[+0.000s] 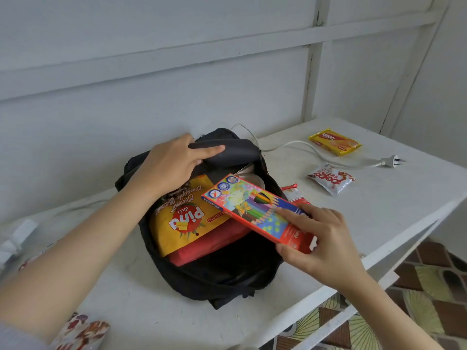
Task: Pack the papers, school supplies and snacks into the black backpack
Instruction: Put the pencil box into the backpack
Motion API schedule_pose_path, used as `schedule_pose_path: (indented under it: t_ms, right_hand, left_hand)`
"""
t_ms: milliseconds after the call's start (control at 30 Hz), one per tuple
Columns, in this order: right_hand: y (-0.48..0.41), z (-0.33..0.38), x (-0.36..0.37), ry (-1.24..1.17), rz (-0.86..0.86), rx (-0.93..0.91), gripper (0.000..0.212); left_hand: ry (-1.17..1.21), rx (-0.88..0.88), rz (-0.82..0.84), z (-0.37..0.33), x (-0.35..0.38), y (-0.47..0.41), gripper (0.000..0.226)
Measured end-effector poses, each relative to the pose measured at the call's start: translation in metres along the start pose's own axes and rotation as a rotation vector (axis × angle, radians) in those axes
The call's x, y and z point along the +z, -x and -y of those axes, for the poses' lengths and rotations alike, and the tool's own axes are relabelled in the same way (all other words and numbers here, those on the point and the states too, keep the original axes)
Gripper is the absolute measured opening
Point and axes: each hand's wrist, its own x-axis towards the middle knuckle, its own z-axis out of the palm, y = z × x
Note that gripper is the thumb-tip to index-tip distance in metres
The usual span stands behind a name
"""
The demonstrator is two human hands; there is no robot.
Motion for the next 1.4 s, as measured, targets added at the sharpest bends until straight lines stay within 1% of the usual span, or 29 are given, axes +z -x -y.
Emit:
schedule_pose_path:
  t_ms: [133, 233, 267, 400, 500, 567, 633, 733, 833, 933, 1133, 1200, 1267, 1333, 1400]
  right_hand:
    - [-0.025, 0.021, 0.013, 0.16, -0.034, 0.039, 0.062]
    - [-0.049, 0.039, 0.02, 0.271, 0.045, 0.096, 0.074]
    - [-0.056, 0.045, 0.024, 0.293, 0.067, 0.112, 0.075]
    - [-0.076, 0.054, 0.049, 0.394, 0.102, 0.119, 0.069]
    - [-0.081, 0.05, 0.065, 0.404, 0.085, 0.133, 0.068]
    - [-0.076, 0.047, 0.066, 0.368, 0.046, 0.087, 0.069]
    - [-0.066, 0.046, 0.061, 0.304, 0.051, 0.022, 0.068]
    - [-0.049, 0.042, 0.053, 0.209, 0.108, -0.102, 0.068]
    - [-0.043, 0.039, 0.053, 0.207, 0.216, -0.201, 0.076]
    - [-0.051, 0.04, 0.058, 0.242, 0.3, -0.234, 0.079]
    - [-0.076, 0.042, 0.065, 0.23, 0.283, -0.288, 0.085]
    - [-0.077, 0.038, 0.067, 0.231, 0.269, -0.271, 0.075]
    - [-0.074, 0.036, 0.069, 0.277, 0.198, -0.191, 0.064]
    - [-0.071, 0.039, 0.07, 0.29, 0.159, -0.051, 0.064]
    - [-0.07, 0.045, 0.07, 0.269, 0.176, 0.043, 0.065]
  left_hand:
    - [0.081, -0.012, 0.077, 0.004, -0.003, -0.002, 0.049]
    - [0.109, -0.019, 0.103, 0.005, -0.006, -0.003, 0.047]
    - [0.106, -0.017, 0.098, 0.005, -0.007, -0.002, 0.047]
    - [0.091, -0.02, 0.086, 0.001, -0.008, 0.001, 0.047]
    - [0.099, -0.031, 0.078, 0.0, -0.008, 0.003, 0.047]
    - [0.105, -0.042, 0.075, 0.0, -0.007, 0.005, 0.047]
    - [0.114, -0.046, 0.072, 0.0, -0.006, 0.006, 0.048]
    - [0.121, -0.043, 0.072, 0.001, -0.004, 0.006, 0.049]
    - [0.127, -0.045, 0.071, 0.001, -0.004, 0.005, 0.048]
    - [0.123, -0.042, 0.078, 0.0, -0.004, 0.006, 0.05]
    - [0.118, -0.034, 0.069, 0.0, -0.004, 0.009, 0.051]
    - [0.117, -0.034, 0.065, 0.0, -0.004, 0.009, 0.051]
    - [0.115, -0.035, 0.058, 0.0, -0.004, 0.009, 0.05]
    - [0.109, -0.032, 0.051, -0.001, -0.005, 0.01, 0.049]
    - [0.105, -0.03, 0.05, -0.002, -0.005, 0.01, 0.048]
